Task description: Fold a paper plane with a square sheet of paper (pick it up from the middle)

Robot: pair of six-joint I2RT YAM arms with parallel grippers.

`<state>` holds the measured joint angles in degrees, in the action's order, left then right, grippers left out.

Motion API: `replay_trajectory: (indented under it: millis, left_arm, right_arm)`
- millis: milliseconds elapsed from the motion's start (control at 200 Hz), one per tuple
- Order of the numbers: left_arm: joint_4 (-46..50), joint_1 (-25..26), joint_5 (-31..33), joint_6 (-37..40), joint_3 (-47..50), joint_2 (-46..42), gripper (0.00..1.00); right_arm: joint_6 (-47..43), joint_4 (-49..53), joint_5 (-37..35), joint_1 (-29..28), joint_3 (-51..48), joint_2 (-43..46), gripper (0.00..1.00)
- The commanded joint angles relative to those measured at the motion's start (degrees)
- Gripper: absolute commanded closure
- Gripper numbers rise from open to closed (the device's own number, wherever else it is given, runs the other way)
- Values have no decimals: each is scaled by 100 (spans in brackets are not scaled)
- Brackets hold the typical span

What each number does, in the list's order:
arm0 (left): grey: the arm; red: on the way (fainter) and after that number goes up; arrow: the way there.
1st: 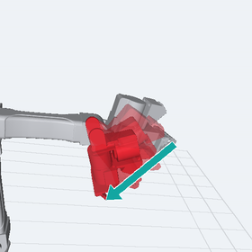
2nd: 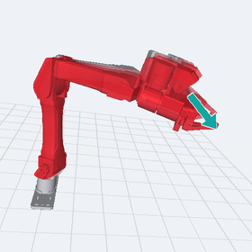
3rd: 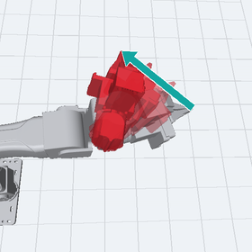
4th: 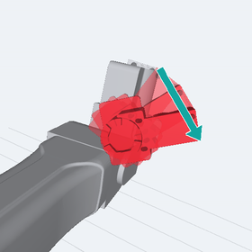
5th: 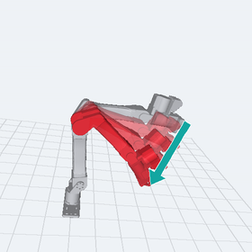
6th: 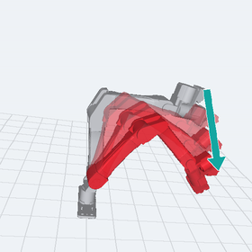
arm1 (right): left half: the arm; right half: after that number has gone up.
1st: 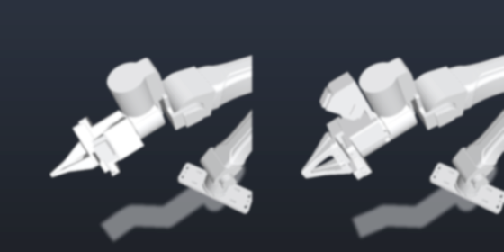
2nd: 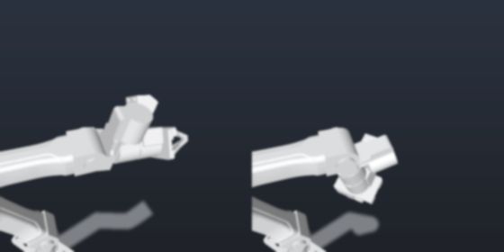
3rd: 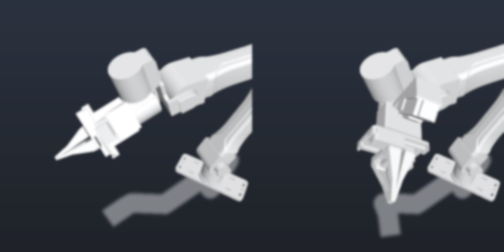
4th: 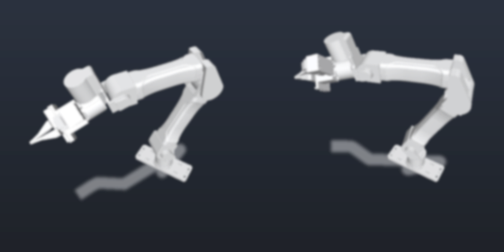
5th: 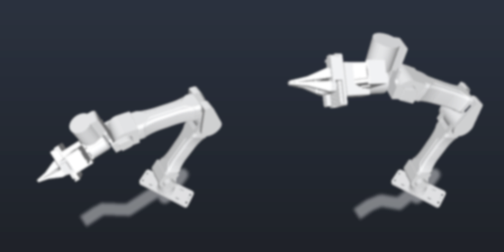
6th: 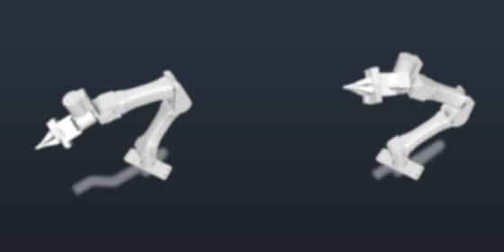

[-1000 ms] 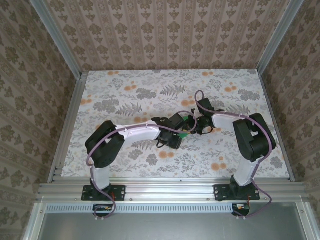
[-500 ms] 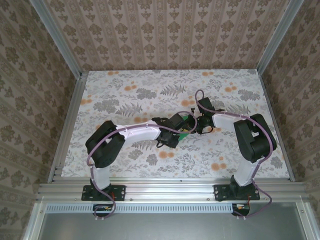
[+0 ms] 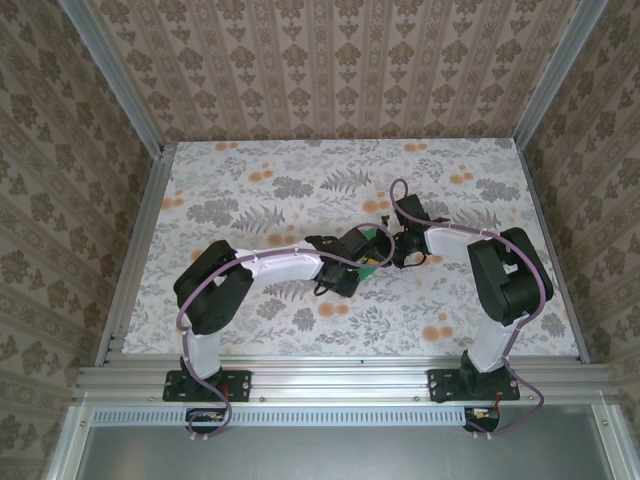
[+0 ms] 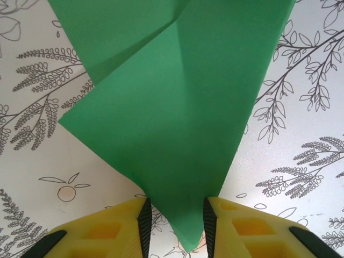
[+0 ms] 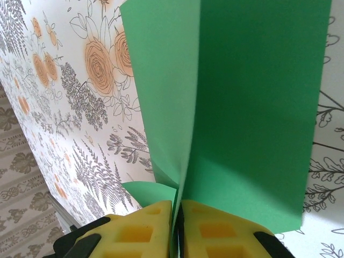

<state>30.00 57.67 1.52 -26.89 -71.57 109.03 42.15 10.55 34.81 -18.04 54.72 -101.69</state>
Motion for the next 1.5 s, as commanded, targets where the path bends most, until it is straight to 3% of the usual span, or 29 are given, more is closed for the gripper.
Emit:
replay_trajectory:
  millis: [0,325,760,1145,1400,1495]
  left_arm:
    - [-46,3,-22,119,-196,-3,63]
    - [-129,49,53,97,-14,-428,53]
    - [33,54,351,167,-287,143,57]
    - [76,56,392,205,-287,182,86]
    - [21,48,305,179,-201,123,96]
    - [-125,9,181,93,-85,42,100]
  right_arm:
    - [-21,121,140,-34,159,130,88]
    - [-23,124,106,-33,165,102,92]
    - [-22,162,133,-37,180,114,92]
    - [-50,226,123,-40,189,105,92]
    - [-67,264,129,-33,228,122,90]
    - [-80,288,150,-33,245,148,85]
